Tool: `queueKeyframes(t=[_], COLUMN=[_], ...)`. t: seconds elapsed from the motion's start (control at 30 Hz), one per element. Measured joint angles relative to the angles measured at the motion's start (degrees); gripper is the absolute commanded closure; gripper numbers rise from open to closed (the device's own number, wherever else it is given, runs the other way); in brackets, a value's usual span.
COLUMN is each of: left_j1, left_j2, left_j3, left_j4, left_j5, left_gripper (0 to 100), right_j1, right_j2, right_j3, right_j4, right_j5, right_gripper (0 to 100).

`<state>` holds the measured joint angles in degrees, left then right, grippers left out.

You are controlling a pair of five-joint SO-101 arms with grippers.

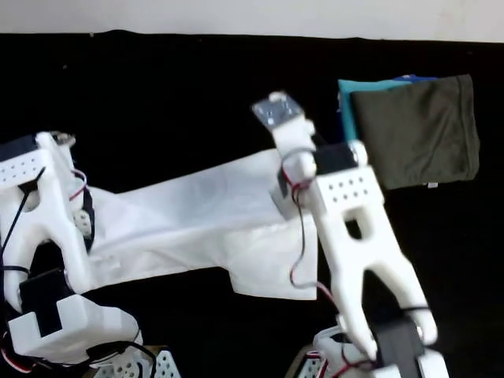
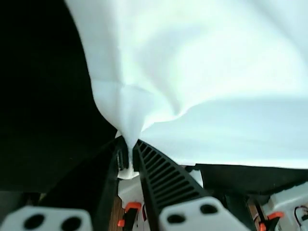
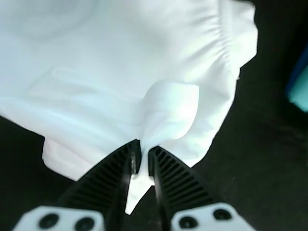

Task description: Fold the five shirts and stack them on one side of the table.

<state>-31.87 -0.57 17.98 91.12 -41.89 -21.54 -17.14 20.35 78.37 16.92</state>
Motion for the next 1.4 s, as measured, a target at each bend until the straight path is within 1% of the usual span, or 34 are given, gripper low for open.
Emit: queueKeyframes(t=[0.07, 0.2, 0.37, 0.47, 0.63, 0.7, 0.77, 0.83, 0.93, 1.07, 1.1, 1.13, 1.17, 1.2, 1.23, 1.27, 1.3, 1.4], left_j1=[0.00, 0.00, 0.00, 0.00, 0.00, -0.44, -1.32, -2.81, -5.98, -8.62, -8.62, -8.53, -8.26, -7.65, -6.68, -5.19, -3.52, 1.67], left_j2=[0.00, -0.09, -0.09, -0.09, -0.09, -0.09, -0.09, -0.09, -0.09, -0.09, -0.09, -0.09, -0.09, -0.09, -0.09, 0.00, 0.44, 3.52], left_j3=[2.11, 5.01, 10.37, 12.13, 12.66, 12.66, 12.48, 10.29, 3.52, -9.14, -11.96, -14.24, -15.56, -16.09, -16.09, -16.09, -15.91, -14.86], left_j4=[0.00, -0.53, -7.21, -9.41, -9.93, -9.93, -9.76, -7.74, -2.29, 5.89, 7.12, 7.65, 7.82, 7.74, 7.38, 6.24, 4.13, -1.32], left_j5=[0.00, -0.09, -0.09, -0.09, -1.23, -2.29, -2.73, -2.99, -3.34, -6.51, -6.77, -6.86, -6.86, -6.59, -5.01, -3.16, -0.53, 5.71], left_gripper=[99, 99, 99, 99, 99, 96, 89, 84, 84, 84, 85, 86, 91, 97, 100, 97, 97, 99], right_j1=[0.00, 0.00, 0.00, 0.00, 0.00, 0.00, 0.00, 0.09, 0.09, 0.09, 0.09, 0.09, 0.09, 0.09, 0.09, -0.09, -0.44, -2.46], right_j2=[-2.64, -5.45, -5.54, -5.54, -5.54, -5.54, -5.54, -5.54, -5.54, -5.54, -5.54, -5.54, -5.54, -5.36, -4.40, -2.90, -1.23, 5.45], right_j3=[5.10, 10.20, 15.91, 17.32, 17.58, 17.58, 17.58, 17.14, 12.13, 1.23, -1.58, -4.22, -6.15, -7.12, -8.00, -8.44, -8.62, -9.41], right_j4=[-1.14, -2.11, -5.45, -6.68, -6.95, -6.95, -6.15, -3.96, 0.53, 5.36, 5.63, 5.63, 5.36, 4.13, 2.55, 0.97, -0.62, -4.92], right_j5=[0.00, 0.00, 0.00, 0.00, 0.00, 0.00, 0.00, 0.00, 0.00, -0.18, -0.18, -0.18, -0.35, -0.35, -0.44, -0.53, -0.62, -0.70], right_gripper=[99.2, 99.2, 99.2, 99.2, 98.4, 91.6, 81.9, 76.2, 76.1, 76.2, 77.6, 81.0, 87.0, 93.8, 99.8, 98.9, 95.9, 95.5])
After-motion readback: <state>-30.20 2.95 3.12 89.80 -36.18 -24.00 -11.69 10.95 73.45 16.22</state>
